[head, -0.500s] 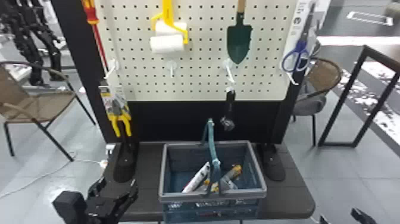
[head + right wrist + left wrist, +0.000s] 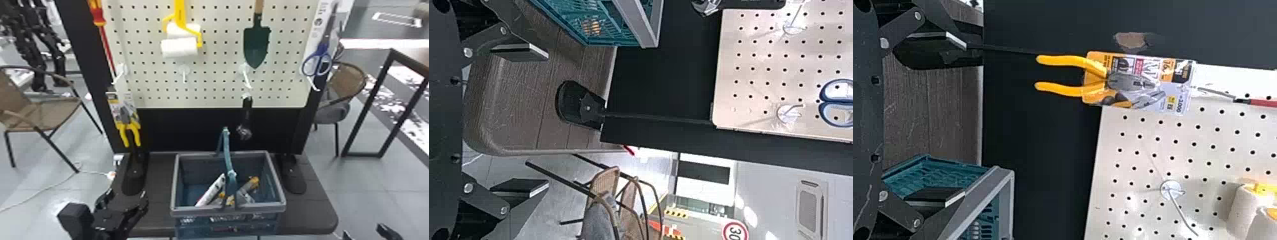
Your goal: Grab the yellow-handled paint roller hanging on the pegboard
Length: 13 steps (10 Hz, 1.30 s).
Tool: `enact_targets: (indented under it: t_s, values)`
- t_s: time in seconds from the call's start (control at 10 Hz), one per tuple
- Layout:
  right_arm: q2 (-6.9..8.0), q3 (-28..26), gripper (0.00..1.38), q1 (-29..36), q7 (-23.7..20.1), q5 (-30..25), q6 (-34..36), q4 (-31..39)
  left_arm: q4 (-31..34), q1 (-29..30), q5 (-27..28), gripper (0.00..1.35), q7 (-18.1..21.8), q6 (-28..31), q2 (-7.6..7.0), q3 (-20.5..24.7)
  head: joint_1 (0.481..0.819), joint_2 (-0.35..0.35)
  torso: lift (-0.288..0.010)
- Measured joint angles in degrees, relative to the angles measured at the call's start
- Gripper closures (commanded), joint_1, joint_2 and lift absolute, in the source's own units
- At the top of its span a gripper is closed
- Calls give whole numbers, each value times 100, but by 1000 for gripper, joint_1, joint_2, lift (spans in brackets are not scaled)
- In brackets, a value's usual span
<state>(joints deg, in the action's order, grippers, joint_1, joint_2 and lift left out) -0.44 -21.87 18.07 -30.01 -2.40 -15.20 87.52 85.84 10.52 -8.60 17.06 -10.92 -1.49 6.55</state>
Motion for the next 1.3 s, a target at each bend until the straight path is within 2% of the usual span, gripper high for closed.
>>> enact_targets:
  t_s: [0.3,0.5,0.8,1.1,1.3]
  values:
    - [0,20,369,-31,9,11,9,-31,236,-109,-92,262,8,234,-14,-65,549,0,-100]
    - [0,42,369,-51,8,30,21,-63,772,-292,-150,262,17,966,-118,-122,549,0,-100]
    - [0,72,369,-60,12,117,27,-120,1545,-698,-139,262,17,2091,-149,-139,549,0,-100]
    - [0,89,369,-51,9,122,27,-129,1974,-1294,-207,262,28,2941,-144,-152,549,0,-100]
    - [0,155,369,-57,11,126,39,-140,2072,-1712,-339,262,111,3395,-193,-138,549,0,-100]
